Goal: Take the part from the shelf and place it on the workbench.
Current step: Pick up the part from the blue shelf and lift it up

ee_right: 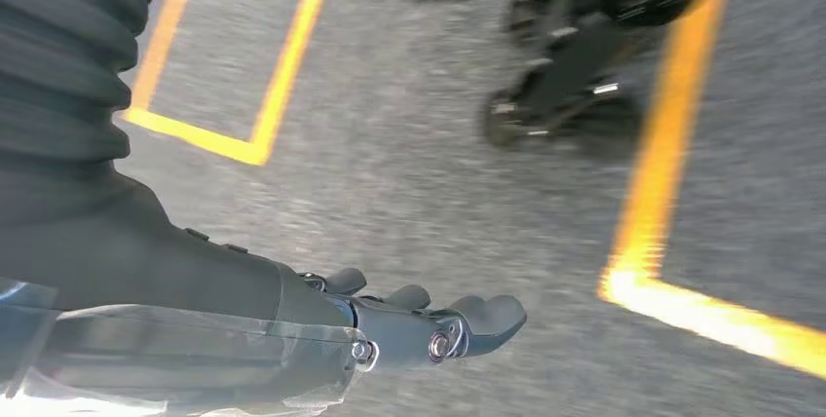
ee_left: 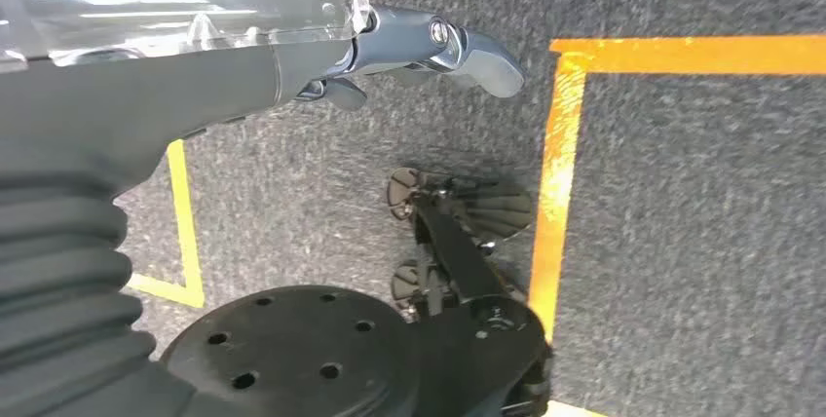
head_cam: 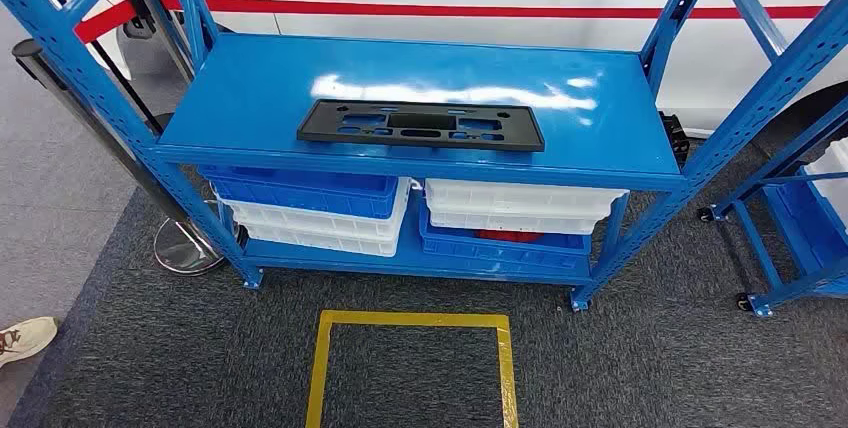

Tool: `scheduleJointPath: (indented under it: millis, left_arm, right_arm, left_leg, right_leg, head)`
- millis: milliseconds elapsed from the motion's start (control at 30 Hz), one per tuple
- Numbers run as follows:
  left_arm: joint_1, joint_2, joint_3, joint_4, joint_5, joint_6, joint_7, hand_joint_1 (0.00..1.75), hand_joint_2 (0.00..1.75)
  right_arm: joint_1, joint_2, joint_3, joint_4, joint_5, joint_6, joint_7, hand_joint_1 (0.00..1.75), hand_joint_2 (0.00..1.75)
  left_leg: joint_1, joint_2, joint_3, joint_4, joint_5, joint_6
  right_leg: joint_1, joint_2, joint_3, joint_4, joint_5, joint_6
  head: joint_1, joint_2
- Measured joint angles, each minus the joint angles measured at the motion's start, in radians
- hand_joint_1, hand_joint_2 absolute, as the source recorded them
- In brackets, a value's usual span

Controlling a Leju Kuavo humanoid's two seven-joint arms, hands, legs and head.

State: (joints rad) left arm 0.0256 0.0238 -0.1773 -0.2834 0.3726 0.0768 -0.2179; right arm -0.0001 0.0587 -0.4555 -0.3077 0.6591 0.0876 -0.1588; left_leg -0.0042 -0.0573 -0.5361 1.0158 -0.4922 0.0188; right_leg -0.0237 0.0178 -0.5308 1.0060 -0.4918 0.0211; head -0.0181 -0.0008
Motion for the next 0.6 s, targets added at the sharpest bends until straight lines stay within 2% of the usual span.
scheduleJointPath:
  millis: [33,67,133,300,400,467,533,600]
  left_arm:
    - [-0.001,0.000,-0.001,0.001,0.004,0.001,-0.003,0.00,0.00]
    - [-0.002,0.001,-0.003,0.001,0.008,0.002,-0.006,0.00,0.00]
    - [-0.007,0.002,-0.009,0.005,0.024,0.004,-0.018,0.00,0.00]
    - [-0.015,0.006,-0.021,0.015,0.051,0.007,-0.037,0.00,0.00]
    - [-0.016,0.008,-0.023,0.016,0.057,0.008,-0.040,0.00,0.00]
    - [-0.017,0.009,-0.026,0.017,0.063,0.009,-0.043,0.00,0.00]
    - [-0.020,0.009,-0.027,0.019,0.072,0.010,-0.048,0.00,0.00]
    - [-0.024,0.010,-0.028,0.021,0.081,0.012,-0.053,0.00,0.00]
  right_arm:
    - [-0.003,0.002,0.001,-0.006,-0.005,0.006,-0.012,0.00,1.16]
    - [-0.006,0.004,0.003,-0.013,-0.012,0.011,-0.024,0.00,0.87]
    - [-0.017,0.011,0.015,-0.045,-0.041,0.034,-0.069,0.00,0.00]
    - [-0.030,0.024,0.059,-0.144,-0.125,0.077,-0.140,0.00,0.00]
    - [-0.035,0.027,0.071,-0.178,-0.143,0.088,-0.153,0.00,0.00]
    - [-0.033,0.031,0.090,-0.231,-0.168,0.103,-0.170,0.00,0.00]
    - [-0.036,0.034,0.109,-0.291,-0.202,0.122,-0.192,0.00,0.00]
    - [-0.040,0.037,0.127,-0.350,-0.233,0.144,-0.212,0.00,0.00]
  left_leg:
    - [0.000,0.000,0.000,0.000,0.000,0.000]
    - [-0.001,0.000,0.000,0.000,0.000,0.000]
    - [-0.002,0.000,0.000,0.001,0.000,0.001]
    - [-0.005,0.000,-0.002,0.007,0.000,0.006]
    - [-0.008,0.000,-0.005,0.012,0.000,0.014]
    - [-0.005,0.002,-0.004,0.006,0.006,0.024]
    - [0.000,0.007,0.000,-0.007,0.014,0.035]
    - [-0.001,0.010,0.002,-0.012,0.016,0.040]
  right_leg:
    - [0.000,0.000,0.000,0.000,0.000,0.000]
    - [0.000,0.000,0.000,0.000,0.000,0.000]
    - [-0.001,0.000,0.000,0.000,0.001,0.001]
    - [-0.005,0.000,-0.001,0.000,0.003,0.008]
    - [-0.007,0.000,-0.001,-0.002,0.004,0.017]
    - [-0.009,-0.001,-0.001,-0.002,0.005,0.025]
    - [-0.007,-0.007,-0.019,0.035,-0.018,0.027]
    - [-0.005,-0.012,-0.077,0.152,-0.077,0.025]
  head:
    - [0.000,0.000]
    - [0.000,0.000]
    - [0.000,0.000]
    - [0.000,0.000]
    - [0.000,0.000]
    - [0.000,0.000]
    - [0.001,0.000]
    - [0.002,0.000]
